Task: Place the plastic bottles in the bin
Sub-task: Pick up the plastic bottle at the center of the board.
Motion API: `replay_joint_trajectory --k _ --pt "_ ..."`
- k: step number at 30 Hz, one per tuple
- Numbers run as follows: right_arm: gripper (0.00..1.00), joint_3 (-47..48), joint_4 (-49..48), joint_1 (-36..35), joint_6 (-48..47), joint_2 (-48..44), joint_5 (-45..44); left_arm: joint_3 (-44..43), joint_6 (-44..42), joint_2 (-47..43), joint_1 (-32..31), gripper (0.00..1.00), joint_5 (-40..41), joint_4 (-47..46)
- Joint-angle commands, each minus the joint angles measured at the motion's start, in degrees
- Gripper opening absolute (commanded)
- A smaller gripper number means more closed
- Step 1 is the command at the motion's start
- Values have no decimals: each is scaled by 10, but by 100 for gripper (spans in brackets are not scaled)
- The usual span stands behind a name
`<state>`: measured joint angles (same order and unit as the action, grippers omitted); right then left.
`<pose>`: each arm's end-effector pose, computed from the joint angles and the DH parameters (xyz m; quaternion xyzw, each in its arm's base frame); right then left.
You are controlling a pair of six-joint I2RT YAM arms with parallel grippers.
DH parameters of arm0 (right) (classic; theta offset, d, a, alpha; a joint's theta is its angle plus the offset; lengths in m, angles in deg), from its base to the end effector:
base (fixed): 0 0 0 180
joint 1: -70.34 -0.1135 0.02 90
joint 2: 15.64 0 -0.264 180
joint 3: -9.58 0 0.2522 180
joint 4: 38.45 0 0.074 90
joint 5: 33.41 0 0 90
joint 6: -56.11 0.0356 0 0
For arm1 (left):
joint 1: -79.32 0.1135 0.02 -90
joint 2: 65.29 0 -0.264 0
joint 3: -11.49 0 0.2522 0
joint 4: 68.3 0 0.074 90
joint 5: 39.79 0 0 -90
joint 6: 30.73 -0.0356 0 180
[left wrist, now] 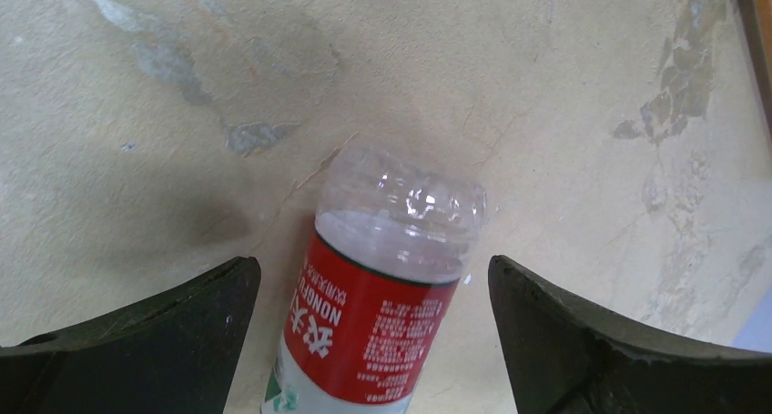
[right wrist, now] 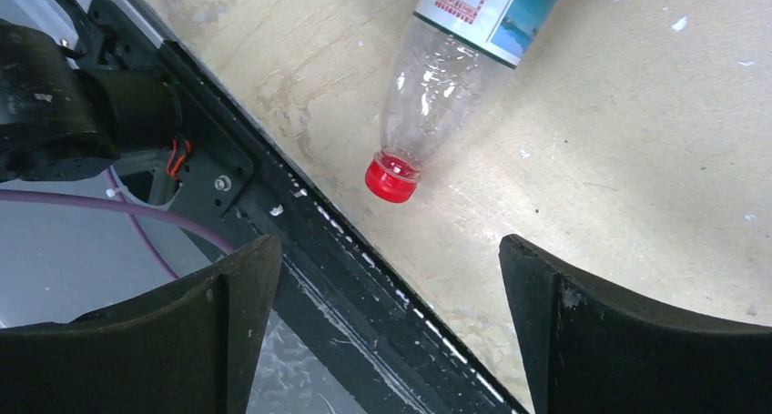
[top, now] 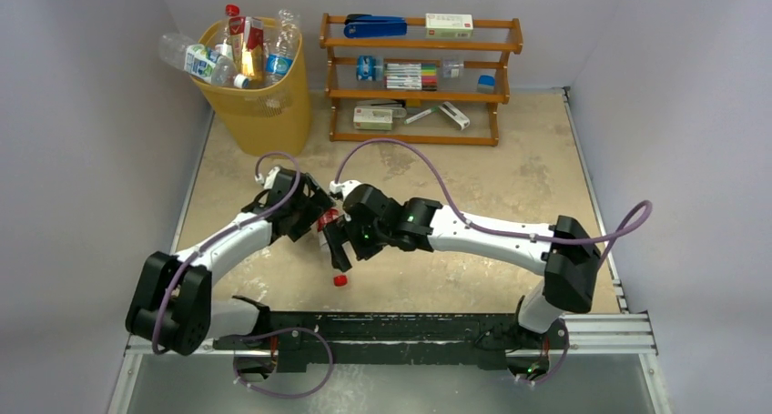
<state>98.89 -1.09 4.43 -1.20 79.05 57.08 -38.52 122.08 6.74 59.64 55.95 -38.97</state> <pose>0.1520 0.3408 0.2786 -0.2635 0.8774 0.3064 0.2584 0.2278 -0.0777 0.1846 -0.3618 0.8704 -0.1824 0.2797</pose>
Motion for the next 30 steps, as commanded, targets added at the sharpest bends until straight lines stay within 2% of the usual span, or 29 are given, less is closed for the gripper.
replay_joint_trajectory --k 1,4,8,9,13,16,21,30 --pt "93 -17 13 15 2 -35 -8 -39 -26 45 0 97 -17 -53" --pt "93 -34 9 21 6 -49 -6 -60 -39 80 -1 96 -34 -68" --pt "93 -54 1 28 14 -65 -3 -98 -70 121 -10 89 -36 -58" --pt "92 -58 0 30 15 -69 -3 -107 -79 131 -13 86 -37 -54" --pt "92 -70 0 40 17 -85 -5 -122 -109 154 -19 62 -45 -50" --pt "92 -83 -3 51 17 -99 -7 -130 -123 156 -19 53 -50 -47" --pt "92 -108 -15 71 19 -118 1 -187 -153 148 -19 52 -41 -17" --pt "91 -121 -16 89 17 -142 3 -419 -236 170 0 54 -4 91"
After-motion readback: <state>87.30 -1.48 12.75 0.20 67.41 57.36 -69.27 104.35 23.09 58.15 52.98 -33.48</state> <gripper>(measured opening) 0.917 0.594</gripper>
